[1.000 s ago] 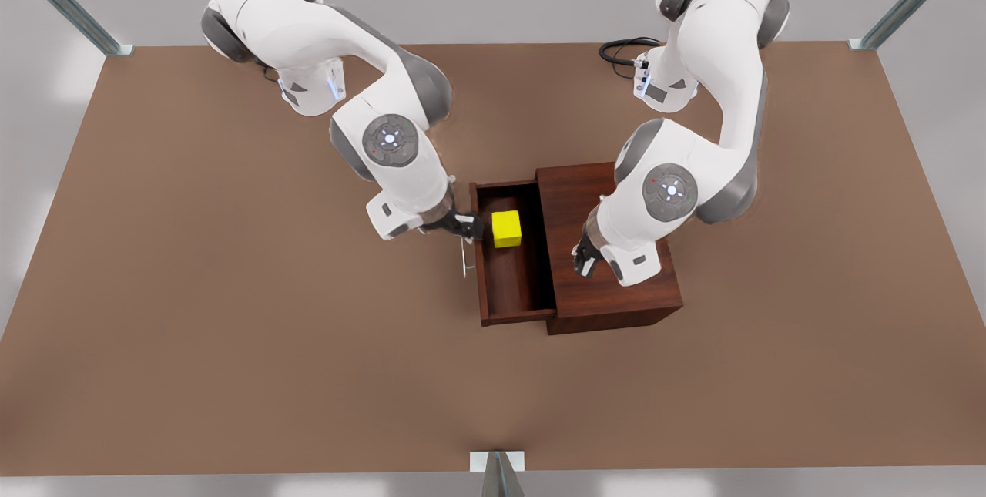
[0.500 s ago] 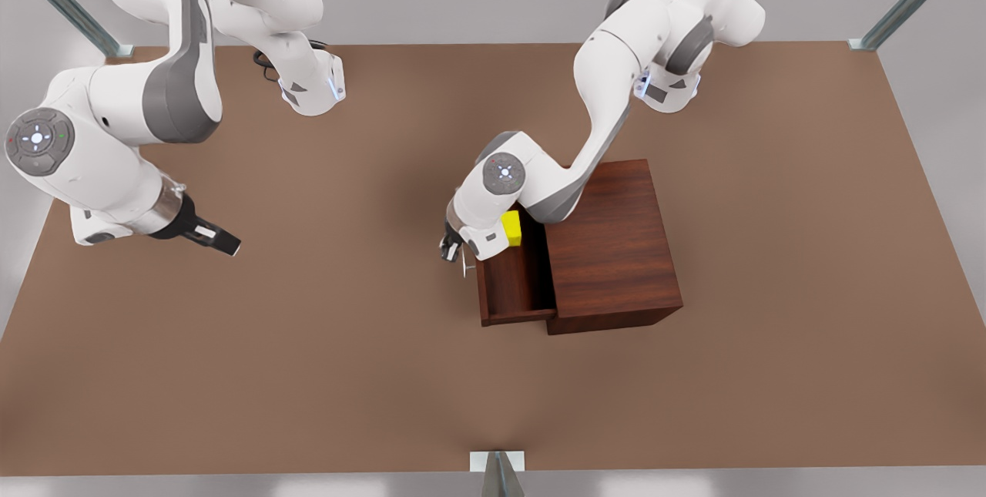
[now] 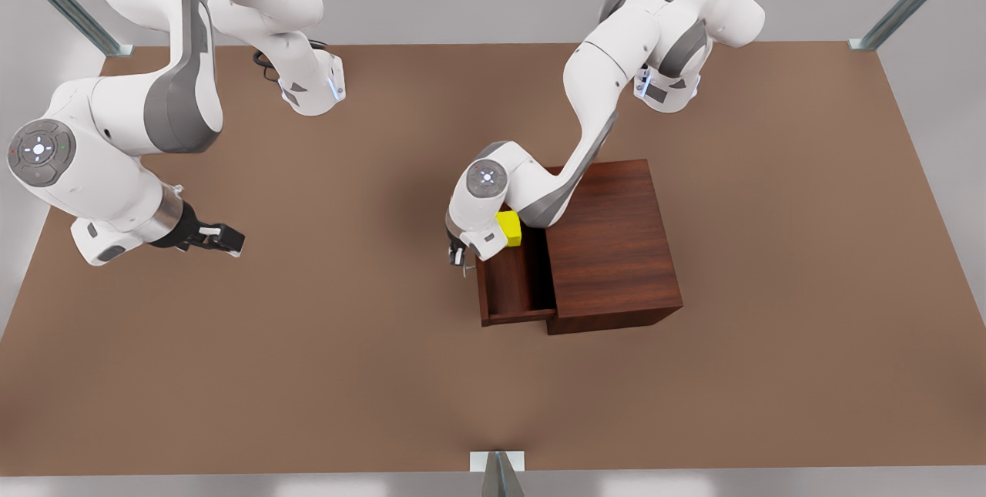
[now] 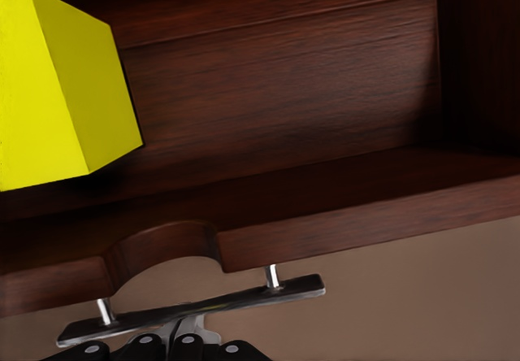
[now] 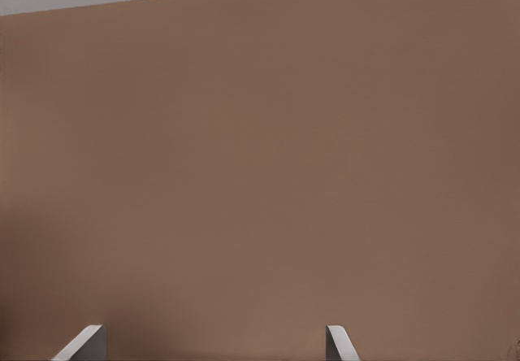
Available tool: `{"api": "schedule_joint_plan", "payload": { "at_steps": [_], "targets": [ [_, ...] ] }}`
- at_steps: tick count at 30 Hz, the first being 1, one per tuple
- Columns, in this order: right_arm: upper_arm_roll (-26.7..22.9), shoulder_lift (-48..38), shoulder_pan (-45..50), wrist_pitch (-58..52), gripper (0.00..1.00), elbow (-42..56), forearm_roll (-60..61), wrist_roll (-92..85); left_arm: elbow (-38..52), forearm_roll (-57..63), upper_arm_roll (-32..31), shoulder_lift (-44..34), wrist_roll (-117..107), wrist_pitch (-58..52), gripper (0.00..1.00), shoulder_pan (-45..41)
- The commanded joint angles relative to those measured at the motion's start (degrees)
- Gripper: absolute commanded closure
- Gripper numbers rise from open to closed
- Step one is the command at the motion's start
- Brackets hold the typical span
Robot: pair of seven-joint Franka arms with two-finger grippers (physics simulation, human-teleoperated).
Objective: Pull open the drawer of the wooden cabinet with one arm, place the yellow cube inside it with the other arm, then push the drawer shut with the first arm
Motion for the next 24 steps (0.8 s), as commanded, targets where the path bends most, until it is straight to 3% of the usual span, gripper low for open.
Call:
{"api": "schedule_joint_plan", "payload": {
  "at_steps": [1,24],
  "targets": [
    [0.1,0.0,-0.1,0.9,0.0,0.0,-0.5,-12.1,0.0,0.8,0.0,-0.2,-0.8,-3.2,0.79,0.1],
    [-0.1,0.0,-0.1,1.3,0.0,0.5,-0.7,-10.8,0.0,0.5,0.0,-2.7,12.3,-23.0,0.79,7.6]
  ]
}}
